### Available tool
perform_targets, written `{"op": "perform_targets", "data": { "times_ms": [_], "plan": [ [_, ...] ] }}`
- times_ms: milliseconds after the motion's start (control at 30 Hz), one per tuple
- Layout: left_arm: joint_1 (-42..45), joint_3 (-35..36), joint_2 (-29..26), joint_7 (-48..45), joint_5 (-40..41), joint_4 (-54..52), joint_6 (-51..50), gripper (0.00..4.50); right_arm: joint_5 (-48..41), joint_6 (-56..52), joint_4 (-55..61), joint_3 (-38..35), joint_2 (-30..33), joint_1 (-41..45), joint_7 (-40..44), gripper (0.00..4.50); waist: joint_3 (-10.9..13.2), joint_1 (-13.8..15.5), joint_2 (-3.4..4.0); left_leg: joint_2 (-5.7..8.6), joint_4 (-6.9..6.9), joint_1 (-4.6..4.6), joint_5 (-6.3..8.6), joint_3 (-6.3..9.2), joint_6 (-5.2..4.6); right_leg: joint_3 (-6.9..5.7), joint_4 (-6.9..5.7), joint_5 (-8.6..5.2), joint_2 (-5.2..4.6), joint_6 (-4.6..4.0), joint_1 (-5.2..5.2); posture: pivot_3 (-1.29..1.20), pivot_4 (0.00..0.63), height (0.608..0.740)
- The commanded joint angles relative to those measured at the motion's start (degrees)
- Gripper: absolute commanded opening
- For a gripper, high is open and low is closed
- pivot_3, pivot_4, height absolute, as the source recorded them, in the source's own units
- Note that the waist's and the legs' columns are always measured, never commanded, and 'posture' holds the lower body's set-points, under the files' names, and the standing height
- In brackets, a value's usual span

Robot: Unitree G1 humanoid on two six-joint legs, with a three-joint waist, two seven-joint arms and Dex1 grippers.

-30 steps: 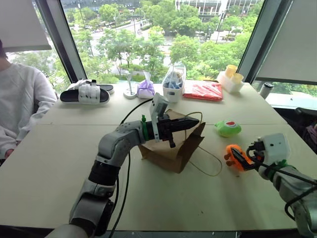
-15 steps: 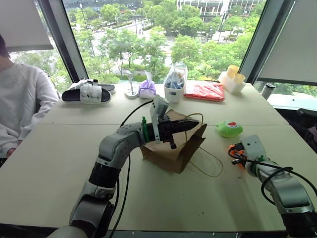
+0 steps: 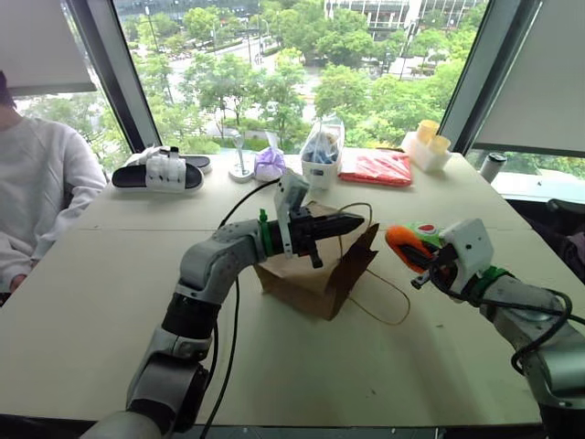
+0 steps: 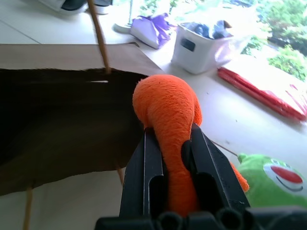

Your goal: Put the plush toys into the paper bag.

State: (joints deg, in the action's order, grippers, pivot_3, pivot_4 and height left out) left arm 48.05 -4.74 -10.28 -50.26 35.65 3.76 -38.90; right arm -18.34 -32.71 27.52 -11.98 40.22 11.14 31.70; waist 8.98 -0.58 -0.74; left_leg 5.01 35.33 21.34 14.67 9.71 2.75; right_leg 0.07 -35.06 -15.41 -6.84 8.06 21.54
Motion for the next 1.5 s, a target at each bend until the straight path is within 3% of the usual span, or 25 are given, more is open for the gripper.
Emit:
{"op": "perform_targets", "data": {
  "times_ms": [33,300,467,667,733,800,967,1133,1300,1400,1500],
  "plan": [
    [1.9,1.4,-0.1,-1.8,1.4,-0.2,0.7,0.0,0.0,0.5,5.6,3.1,3.3,1.5,3.7,0.01,0.0,0.0,0.0,0.0,0.0,0.01,0.0,0.0,0.0,0.0,0.0,0.0,0.0,0.0,0.01,0.0,0.15,0.74],
    [2.4,1.6,0.8,-2.3,2.3,-0.2,-0.4,0.0,6.5,4.5,3.2,15.4,2.6,5.8,5.1,0.01,0.0,-0.1,-0.03,0.0,-0.01,0.02,0.0,0.01,0.0,-0.01,-0.01,0.0,0.0,0.0,0.05,0.0,0.15,0.74],
    [1.2,1.6,1.1,-3.1,4.2,-2.4,-2.6,0.0,16.0,11.4,-5.7,25.4,0.9,12.0,5.6,0.01,0.0,-0.1,-0.03,0.0,-0.02,0.02,-0.01,0.02,0.01,-0.01,-0.02,0.0,0.0,0.0,0.08,0.0,0.15,0.74],
    [0.1,1.0,0.7,-3.3,4.6,-3.9,-3.4,0.0,23.7,21.0,-19.0,31.1,-3.5,20.6,6.0,0.01,0.0,-0.2,-0.03,0.0,-0.06,0.04,-0.21,0.03,0.38,0.0,-0.05,0.0,0.0,-0.01,0.14,0.0,0.15,0.74],
    [0.0,1.0,0.4,-3.1,4.4,-4.1,-3.3,0.0,24.8,23.5,-21.5,31.3,-3.9,21.7,6.5,0.93,0.0,-0.1,-0.04,0.0,-0.06,0.05,-0.24,0.03,0.43,0.0,-0.05,0.01,0.0,-0.01,0.16,0.0,0.15,0.74],
    [0.0,1.3,0.3,-2.5,4.3,-4.3,-3.2,0.0,24.6,24.5,-22.1,30.6,-3.7,21.5,7.5,1.71,0.0,0.0,-0.04,0.0,-0.06,0.07,-0.26,0.05,0.45,0.0,-0.04,0.01,0.0,-0.01,0.15,0.0,0.15,0.74],
    [0.2,1.9,0.2,-0.8,3.6,-3.6,-2.6,0.0,23.6,24.6,-18.5,27.0,-2.4,17.6,7.9,4.45,0.0,0.0,-0.04,0.01,-0.07,0.07,-0.26,0.07,0.46,0.0,-0.02,0.01,0.0,-0.01,0.14,0.0,0.15,0.74],
    [0.6,1.2,0.4,0.0,2.0,-1.8,-1.3,0.0,18.5,19.4,-10.3,18.1,-3.0,11.8,6.8,4.45,0.0,-0.1,-0.04,0.01,-0.06,0.08,-0.25,0.05,0.45,0.01,-0.03,0.01,0.0,-0.01,0.15,0.0,0.15,0.74],
    [1.1,1.6,1.1,0.8,0.4,0.5,0.5,0.0,4.3,9.9,-1.4,0.6,-5.2,3.4,4.7,4.45,0.0,0.1,-0.05,0.01,-0.06,0.07,-0.13,0.07,0.23,0.01,-0.02,0.01,0.0,-0.01,0.1,0.0,0.15,0.74],
    [1.0,1.5,1.6,1.0,0.0,1.2,1.4,0.0,-3.6,6.3,-4.3,-8.1,-10.8,5.3,-1.4,4.45,0.0,-0.1,-0.04,0.01,-0.03,0.03,-0.11,0.06,0.19,0.02,-0.02,0.01,0.0,-0.02,0.05,0.0,0.15,0.74],
    [0.5,1.3,1.9,1.0,-0.4,1.1,1.8,0.0,5.5,7.9,-15.5,-4.3,-10.4,9.1,-7.7,4.45,0.0,-0.3,-0.01,0.0,-0.05,-0.04,-0.1,0.04,0.17,0.04,-0.09,0.03,0.0,-0.06,0.07,0.0,0.15,0.74]
  ]
}}
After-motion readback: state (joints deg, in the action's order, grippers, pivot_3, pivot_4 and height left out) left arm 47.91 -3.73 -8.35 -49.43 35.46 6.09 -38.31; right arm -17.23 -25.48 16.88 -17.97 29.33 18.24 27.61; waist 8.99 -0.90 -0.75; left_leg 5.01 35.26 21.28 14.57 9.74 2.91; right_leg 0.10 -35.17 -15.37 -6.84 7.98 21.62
